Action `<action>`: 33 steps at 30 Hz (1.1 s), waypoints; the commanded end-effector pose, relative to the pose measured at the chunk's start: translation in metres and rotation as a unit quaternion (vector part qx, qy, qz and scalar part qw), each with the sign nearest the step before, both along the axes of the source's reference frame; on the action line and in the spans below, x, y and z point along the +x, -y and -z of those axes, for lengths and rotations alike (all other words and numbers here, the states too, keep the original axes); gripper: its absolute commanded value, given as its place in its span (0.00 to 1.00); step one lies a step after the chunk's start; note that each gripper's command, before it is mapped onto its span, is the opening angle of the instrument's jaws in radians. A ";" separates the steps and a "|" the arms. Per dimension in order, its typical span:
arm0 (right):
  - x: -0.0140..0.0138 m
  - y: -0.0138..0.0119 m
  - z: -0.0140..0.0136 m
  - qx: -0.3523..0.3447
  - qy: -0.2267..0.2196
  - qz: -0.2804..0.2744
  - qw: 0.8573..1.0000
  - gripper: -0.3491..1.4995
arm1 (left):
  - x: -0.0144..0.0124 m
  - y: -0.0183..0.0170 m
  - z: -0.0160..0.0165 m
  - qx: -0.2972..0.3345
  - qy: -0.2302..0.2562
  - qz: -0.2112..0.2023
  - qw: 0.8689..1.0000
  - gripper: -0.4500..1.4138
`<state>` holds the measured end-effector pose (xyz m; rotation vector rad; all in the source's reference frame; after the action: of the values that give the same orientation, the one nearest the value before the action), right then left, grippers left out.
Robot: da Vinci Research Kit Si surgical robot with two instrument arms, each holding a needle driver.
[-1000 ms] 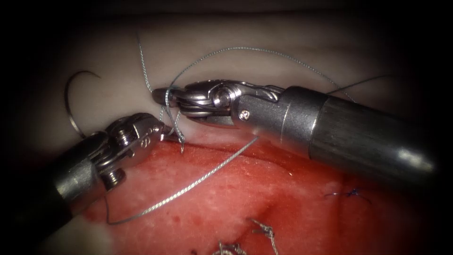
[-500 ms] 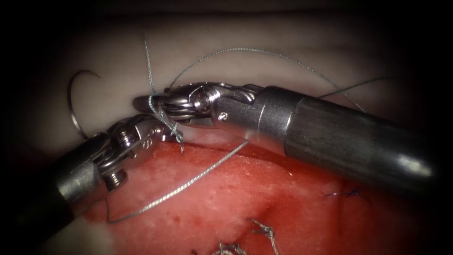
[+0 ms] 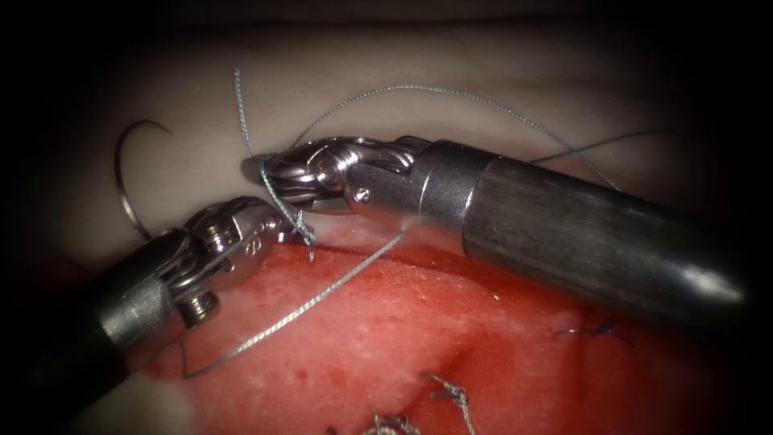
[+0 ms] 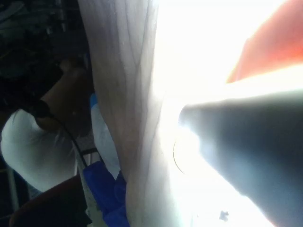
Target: Wound Closure
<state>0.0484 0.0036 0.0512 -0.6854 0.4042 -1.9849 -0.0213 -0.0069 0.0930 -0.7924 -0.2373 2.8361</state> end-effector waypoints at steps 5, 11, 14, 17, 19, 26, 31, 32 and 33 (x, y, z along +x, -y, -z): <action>-0.0004 -0.0021 0.0025 -0.005 -0.033 -0.011 0.999 0.00 | 0.0001 -0.0015 0.0006 -0.001 0.001 0.004 1.000 0.00; -0.0016 -0.0021 0.0042 -0.007 -0.057 -0.015 0.998 0.00 | 0.0003 -0.0017 0.0007 0.003 0.001 0.008 1.000 0.00; -0.0032 -0.0016 0.0053 -0.003 -0.064 -0.006 0.998 0.00 | 0.0008 -0.0023 0.0007 -0.007 -0.008 0.013 1.000 0.00; -0.0043 -0.0012 0.0055 -0.003 -0.068 0.000 0.998 0.00 | 0.0013 -0.0030 0.0005 -0.019 -0.020 0.025 0.999 0.00; -0.0052 -0.0008 0.0056 0.002 -0.076 0.010 0.997 0.00 | 0.0019 -0.0038 0.0002 -0.033 -0.037 0.039 0.998 0.00; -0.0086 -0.0001 0.0064 0.023 -0.173 0.103 0.979 0.00 | 0.0040 -0.0070 -0.0017 -0.067 -0.072 0.090 0.991 0.00; -0.0110 0.0007 0.0068 0.033 -0.227 0.180 0.957 0.00 | 0.0050 -0.0096 -0.0032 -0.078 -0.079 0.136 0.984 0.00; -0.0114 0.0009 0.0068 0.034 -0.232 0.191 0.953 0.00 | 0.0051 -0.0100 -0.0035 -0.080 -0.081 0.144 0.983 0.00; -0.0118 0.0010 0.0068 0.035 -0.238 0.202 0.949 0.00 | 0.0052 -0.0104 -0.0038 -0.081 -0.083 0.153 0.981 0.00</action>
<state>0.0354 0.0012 0.0453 -1.1180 1.0241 -2.1897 -0.0158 0.0029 0.0982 -0.5352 0.1493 2.6238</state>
